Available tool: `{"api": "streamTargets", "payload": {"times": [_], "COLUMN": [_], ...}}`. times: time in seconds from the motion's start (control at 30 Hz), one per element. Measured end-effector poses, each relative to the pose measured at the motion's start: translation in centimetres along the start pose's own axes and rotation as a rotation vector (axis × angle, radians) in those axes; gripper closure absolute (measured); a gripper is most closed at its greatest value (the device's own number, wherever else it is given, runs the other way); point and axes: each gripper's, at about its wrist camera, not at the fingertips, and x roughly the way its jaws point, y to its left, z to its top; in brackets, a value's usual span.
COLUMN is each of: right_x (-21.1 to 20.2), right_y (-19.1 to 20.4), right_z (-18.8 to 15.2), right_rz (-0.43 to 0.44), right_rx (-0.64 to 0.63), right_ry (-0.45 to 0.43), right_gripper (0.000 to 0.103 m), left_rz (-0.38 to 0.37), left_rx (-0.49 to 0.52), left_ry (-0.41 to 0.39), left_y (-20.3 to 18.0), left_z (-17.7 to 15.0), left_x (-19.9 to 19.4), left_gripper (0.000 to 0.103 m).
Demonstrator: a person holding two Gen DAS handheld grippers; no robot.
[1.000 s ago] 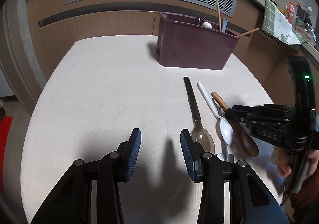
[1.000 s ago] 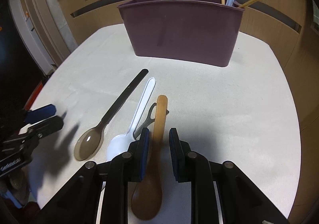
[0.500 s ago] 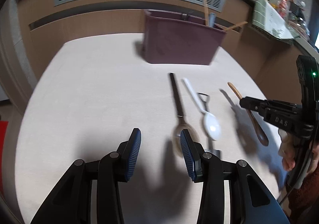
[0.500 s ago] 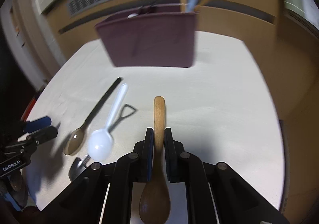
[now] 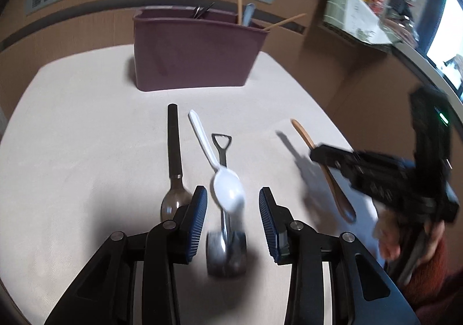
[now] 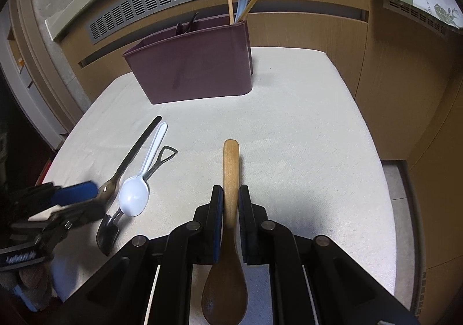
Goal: Organize utensils
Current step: 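Grasp the white plastic spoon with the left tool while the right tool holds the wooden spoon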
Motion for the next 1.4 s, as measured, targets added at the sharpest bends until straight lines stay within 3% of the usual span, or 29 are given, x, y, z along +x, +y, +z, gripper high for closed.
{"api": "streamTargets", "payload": {"times": [0.2, 0.27, 0.53, 0.67, 0.8, 0.87, 1.03, 1.1, 1.17, 1.4], "right_x": [-0.1, -0.1, 0.3, 0.3, 0.2, 0.2, 0.4, 0.4, 0.4, -0.1], "right_y": [-0.1, -0.3, -0.5, -0.4, -0.2, -0.2, -0.3, -0.2, -0.1, 0.5], "right_z": [-0.3, -0.4, -0.7, -0.7, -0.7, -0.8, -0.8, -0.9, -0.9, -0.5], "right_rz": [-0.005, -0.003, 0.008, 0.01, 0.014, 0.01, 0.018, 0.017, 0.018, 0.026], "right_rx": [-0.004, 0.0, 0.019, 0.015, 0.007, 0.004, 0.006, 0.004, 0.001, -0.02], "right_ry": [0.001, 0.003, 0.025, 0.023, 0.02, 0.021, 0.027, 0.029, 0.029, 0.0], "right_gripper": [0.094, 0.094, 0.094, 0.094, 0.094, 0.094, 0.094, 0.094, 0.094, 0.094], "left_rz": [0.173, 0.198, 0.128, 0.154, 0.01, -0.017, 0.079, 0.07, 0.082, 0.154], "left_rx": [0.066, 0.088, 0.065, 0.032, -0.001, 0.013, 0.109, 0.159, 0.212, 0.205], "left_ry": [0.048, 0.059, 0.051, 0.024, 0.014, 0.0, 0.006, 0.02, 0.046, 0.115], "left_y": [-1.9, -2.4, -0.1, 2.3, 3.6, 3.3, 1.7, 1.0, 0.4, 1.5], "left_z": [1.7, 1.6, 0.8, 0.8, 0.9, 1.1, 2.0, 2.7, 3.7, 6.5], "left_x": [3.7, 4.2, 2.6, 1.0, -0.3, -0.7, 0.4, 1.3, 2.6, 6.2], "left_gripper": [0.065, 0.065, 0.07, 0.07, 0.07, 0.07, 0.07, 0.082, 0.084, 0.084]}}
